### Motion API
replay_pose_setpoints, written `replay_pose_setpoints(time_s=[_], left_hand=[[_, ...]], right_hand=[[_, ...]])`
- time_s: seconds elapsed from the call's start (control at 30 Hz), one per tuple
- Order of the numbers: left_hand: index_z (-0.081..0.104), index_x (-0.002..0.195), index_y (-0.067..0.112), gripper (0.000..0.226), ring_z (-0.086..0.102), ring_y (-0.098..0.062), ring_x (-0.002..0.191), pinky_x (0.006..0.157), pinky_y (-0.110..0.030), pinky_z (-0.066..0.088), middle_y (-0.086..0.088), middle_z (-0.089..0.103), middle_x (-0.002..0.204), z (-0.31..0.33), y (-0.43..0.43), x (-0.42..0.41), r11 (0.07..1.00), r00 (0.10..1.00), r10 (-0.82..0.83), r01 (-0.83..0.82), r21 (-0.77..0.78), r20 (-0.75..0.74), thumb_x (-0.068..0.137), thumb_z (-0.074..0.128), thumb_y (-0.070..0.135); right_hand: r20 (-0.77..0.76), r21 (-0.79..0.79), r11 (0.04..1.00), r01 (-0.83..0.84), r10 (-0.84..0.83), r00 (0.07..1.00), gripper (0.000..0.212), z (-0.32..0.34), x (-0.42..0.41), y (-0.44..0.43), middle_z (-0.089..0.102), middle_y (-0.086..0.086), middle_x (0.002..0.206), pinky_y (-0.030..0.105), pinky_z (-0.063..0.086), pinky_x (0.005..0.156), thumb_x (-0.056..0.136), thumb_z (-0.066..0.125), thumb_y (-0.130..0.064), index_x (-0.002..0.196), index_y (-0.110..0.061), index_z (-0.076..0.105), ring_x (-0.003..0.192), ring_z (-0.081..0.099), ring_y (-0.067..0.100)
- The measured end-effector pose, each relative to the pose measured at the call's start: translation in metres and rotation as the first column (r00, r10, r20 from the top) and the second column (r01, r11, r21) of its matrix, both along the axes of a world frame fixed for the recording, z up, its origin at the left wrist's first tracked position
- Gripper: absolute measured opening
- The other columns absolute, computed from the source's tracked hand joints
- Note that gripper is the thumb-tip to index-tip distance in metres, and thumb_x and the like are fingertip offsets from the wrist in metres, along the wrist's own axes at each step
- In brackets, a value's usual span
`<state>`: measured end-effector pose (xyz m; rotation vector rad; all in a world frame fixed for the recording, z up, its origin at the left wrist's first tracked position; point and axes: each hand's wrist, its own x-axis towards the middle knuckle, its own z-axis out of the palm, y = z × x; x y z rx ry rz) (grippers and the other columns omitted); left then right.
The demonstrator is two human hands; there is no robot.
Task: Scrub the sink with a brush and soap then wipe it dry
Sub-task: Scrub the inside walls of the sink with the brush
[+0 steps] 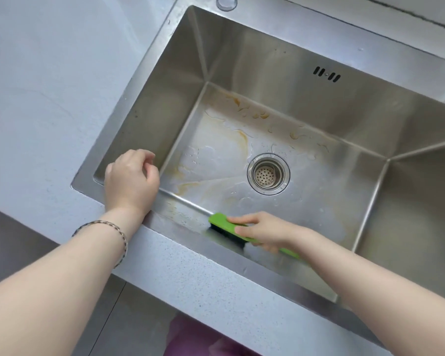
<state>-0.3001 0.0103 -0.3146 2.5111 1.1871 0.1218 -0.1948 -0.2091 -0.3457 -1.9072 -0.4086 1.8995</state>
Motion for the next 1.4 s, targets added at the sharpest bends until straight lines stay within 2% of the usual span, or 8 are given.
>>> replay_pose_setpoints(time_s=[0.1,0.27,0.43,0.67,0.87,1.07,1.23,1.4], left_hand=[[0.064,0.102,0.003,0.044,0.055,-0.034,0.1,0.088,-0.038,0.033,-0.015,0.064,0.1,-0.003,0.001,-0.001,1.0,1.0,0.004,-0.004,0.013,0.012,0.073,0.033,0.014],[0.058,0.111,0.005,0.048,0.053,-0.03,0.103,0.092,-0.035,0.029,-0.01,0.063,0.104,-0.001,0.003,-0.001,0.999,0.997,0.032,-0.031,-0.007,0.069,0.072,0.032,0.012],[0.058,0.11,0.002,0.047,0.054,-0.033,0.099,0.088,-0.035,0.029,-0.013,0.063,0.101,-0.003,0.006,-0.002,0.999,0.992,0.035,-0.034,-0.011,0.121,0.073,0.032,0.008],[0.059,0.092,-0.005,0.046,0.054,-0.037,0.081,0.077,-0.032,0.031,-0.02,0.061,0.083,-0.007,0.007,-0.002,0.998,0.97,0.031,-0.018,-0.054,0.242,0.072,0.022,0.014],[0.059,0.086,-0.004,0.042,0.054,-0.037,0.073,0.071,-0.034,0.031,-0.019,0.059,0.075,-0.009,0.007,-0.001,1.0,0.968,-0.006,0.012,-0.022,0.252,0.07,0.023,0.011],[0.059,0.086,-0.003,0.042,0.055,-0.038,0.073,0.071,-0.035,0.03,-0.02,0.06,0.076,-0.011,0.008,-0.002,0.999,0.978,-0.029,0.032,-0.013,0.206,0.071,0.023,0.012],[0.061,0.089,-0.002,0.046,0.055,-0.037,0.076,0.077,-0.038,0.037,-0.019,0.061,0.079,-0.01,0.006,-0.002,0.999,0.987,-0.045,0.047,-0.01,0.154,0.073,0.021,0.016],[0.061,0.09,-0.001,0.033,0.054,-0.038,0.08,0.078,-0.038,0.032,-0.02,0.062,0.082,-0.011,0.006,-0.001,0.999,0.992,-0.046,0.046,0.002,0.114,0.076,0.032,0.005]], right_hand=[[-0.08,0.172,0.984,0.056,-0.042,0.996,0.031,0.007,-0.006,0.031,0.036,0.001,0.065,0.013,0.02,0.037,0.095,0.049,-0.034,0.118,-0.055,0.048,0.045,0.027,0.012],[0.074,-0.096,0.994,-0.057,0.064,0.995,0.041,-0.019,-0.005,0.017,0.037,0.005,0.072,0.017,0.023,0.039,0.096,0.045,-0.032,0.135,-0.042,0.045,0.056,0.031,0.021],[-0.069,0.18,0.983,0.046,-0.034,0.997,0.036,-0.006,-0.014,0.084,0.035,-0.002,0.061,0.013,0.021,0.037,0.095,0.05,-0.034,0.128,-0.048,0.049,0.043,0.033,0.01],[0.044,-0.046,0.998,-0.046,0.048,0.998,0.041,-0.027,-0.011,0.061,0.037,0.003,0.068,0.013,0.024,0.034,0.096,0.047,-0.03,0.136,-0.038,0.045,0.068,0.04,0.021],[-0.052,0.17,0.983,0.063,-0.054,0.997,0.022,-0.027,-0.03,0.166,0.033,-0.003,0.059,0.014,0.015,0.039,0.094,0.045,-0.02,0.092,-0.039,0.057,0.049,0.024,0.015],[0.138,0.051,0.996,-0.067,0.059,0.989,0.041,-0.06,-0.033,0.138,0.04,-0.004,0.061,0.017,0.03,0.035,0.095,0.043,-0.034,0.136,-0.038,0.045,0.044,0.033,0.016],[0.23,-0.12,0.987,-0.106,0.131,0.964,0.042,-0.049,-0.013,0.008,0.057,-0.003,0.132,0.027,0.05,0.075,0.095,0.047,-0.034,0.136,-0.041,0.043,0.083,0.064,0.019],[0.241,-0.158,0.974,-0.165,0.2,0.95,0.042,-0.039,-0.002,-0.009,0.059,-0.007,0.122,0.011,0.045,0.072,0.096,0.047,-0.03,0.138,-0.035,0.043,0.081,0.063,-0.002]])
